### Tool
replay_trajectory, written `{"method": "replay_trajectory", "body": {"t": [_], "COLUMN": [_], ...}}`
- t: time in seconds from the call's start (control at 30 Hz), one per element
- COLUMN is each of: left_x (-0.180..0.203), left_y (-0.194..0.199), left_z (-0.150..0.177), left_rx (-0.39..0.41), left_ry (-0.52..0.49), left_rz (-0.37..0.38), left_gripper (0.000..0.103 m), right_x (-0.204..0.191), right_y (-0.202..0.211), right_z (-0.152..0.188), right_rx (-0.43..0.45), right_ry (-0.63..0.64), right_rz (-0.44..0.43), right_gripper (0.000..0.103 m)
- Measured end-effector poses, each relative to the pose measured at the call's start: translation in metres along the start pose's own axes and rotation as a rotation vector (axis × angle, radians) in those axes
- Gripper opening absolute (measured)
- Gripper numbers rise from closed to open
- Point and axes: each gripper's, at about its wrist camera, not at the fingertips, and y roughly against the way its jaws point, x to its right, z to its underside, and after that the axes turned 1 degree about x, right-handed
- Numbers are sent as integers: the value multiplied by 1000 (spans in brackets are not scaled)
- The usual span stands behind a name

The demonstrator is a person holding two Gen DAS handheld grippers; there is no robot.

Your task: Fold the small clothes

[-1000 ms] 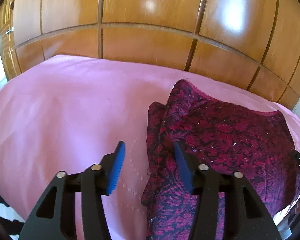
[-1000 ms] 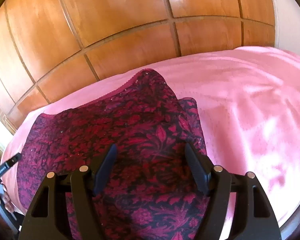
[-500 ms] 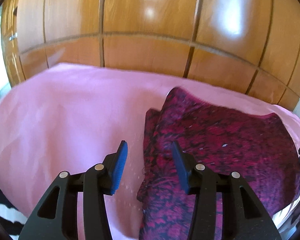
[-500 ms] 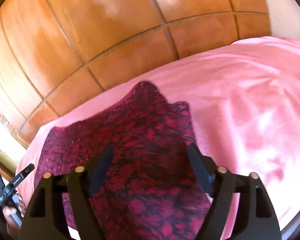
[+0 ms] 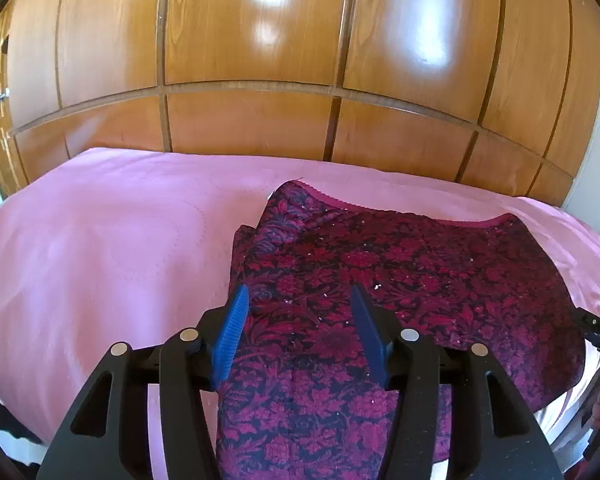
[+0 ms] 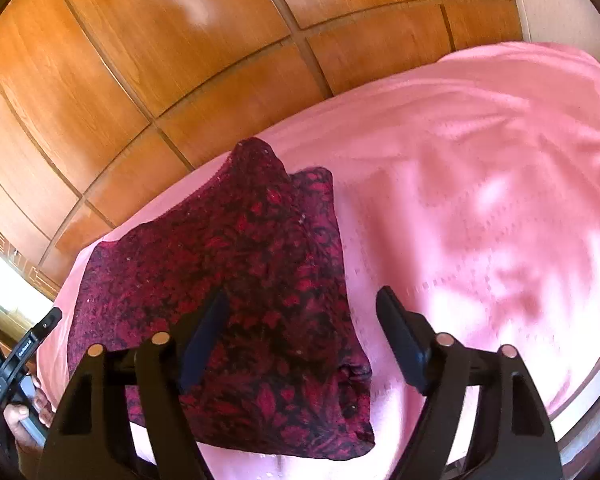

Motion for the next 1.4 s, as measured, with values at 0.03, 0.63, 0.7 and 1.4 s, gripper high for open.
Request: {"method": "replay_trajectory", "body": {"t": [0.03, 0.63, 0.7, 1.4], "left_x": [0, -65, -62, -82], "left_y": [-2, -71, -65, -39], "left_z": [-1, -27, -31, -29], "left_rx": [-6, -208, -175, -128], "left_ry": [-7, 165, 155, 297], "left_rz": [-2, 102, 106, 254], "left_gripper": [52, 7, 6, 55], "right_x": [1, 4, -6, 5], "right_y": [-2, -13, -8, -2], "right_z": [1, 7, 6, 24], "right_rx": [-5, -42, -34, -71], "right_ry": [-3, -12, 33, 17], "right_rz": [-1, -51, -37, -5], "right_gripper": [70, 26, 16, 74]}}
